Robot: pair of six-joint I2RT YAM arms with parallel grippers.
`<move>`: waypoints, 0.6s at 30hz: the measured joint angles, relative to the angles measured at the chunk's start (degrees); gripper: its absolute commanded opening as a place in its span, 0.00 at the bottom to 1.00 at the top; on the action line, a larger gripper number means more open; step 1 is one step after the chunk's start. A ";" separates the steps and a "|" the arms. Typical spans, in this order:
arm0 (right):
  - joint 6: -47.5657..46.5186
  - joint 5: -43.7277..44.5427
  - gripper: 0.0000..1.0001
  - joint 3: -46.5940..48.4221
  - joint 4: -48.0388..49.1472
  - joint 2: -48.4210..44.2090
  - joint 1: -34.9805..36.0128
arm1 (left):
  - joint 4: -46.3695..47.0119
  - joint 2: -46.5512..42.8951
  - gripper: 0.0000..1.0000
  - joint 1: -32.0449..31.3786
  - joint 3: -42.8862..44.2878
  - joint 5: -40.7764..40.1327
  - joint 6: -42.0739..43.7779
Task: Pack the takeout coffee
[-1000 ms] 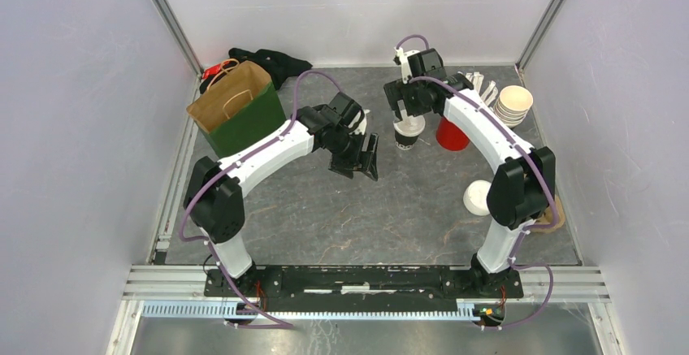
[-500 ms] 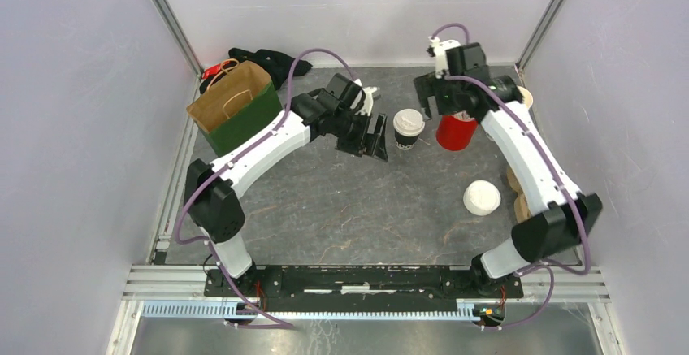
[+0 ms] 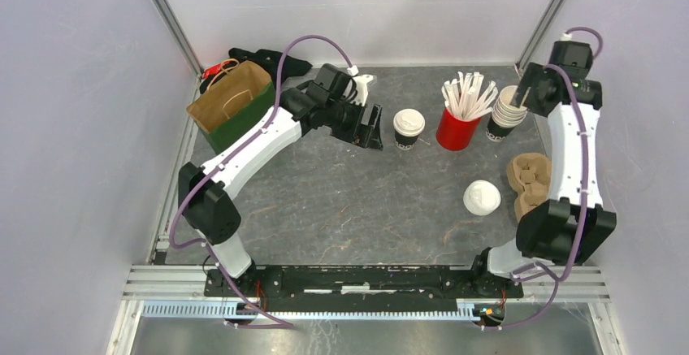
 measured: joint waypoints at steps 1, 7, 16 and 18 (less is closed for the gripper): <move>1.20 -0.20 0.78 0.31 0.79 1.31 -2.19 | 0.02 0.00 0.91 0.46 -0.02 0.28 0.83; 3.85 -0.22 0.71 2.45 5.29 8.52 -6.60 | 0.85 -0.35 0.91 3.43 -2.08 3.10 2.19; 4.07 1.97 0.54 4.61 9.62 16.96 -6.49 | 1.42 -2.32 0.91 3.58 -7.85 5.11 2.99; 4.13 2.47 0.48 4.61 9.94 17.57 -6.49 | 1.73 -2.38 0.91 3.58 -7.85 5.40 3.26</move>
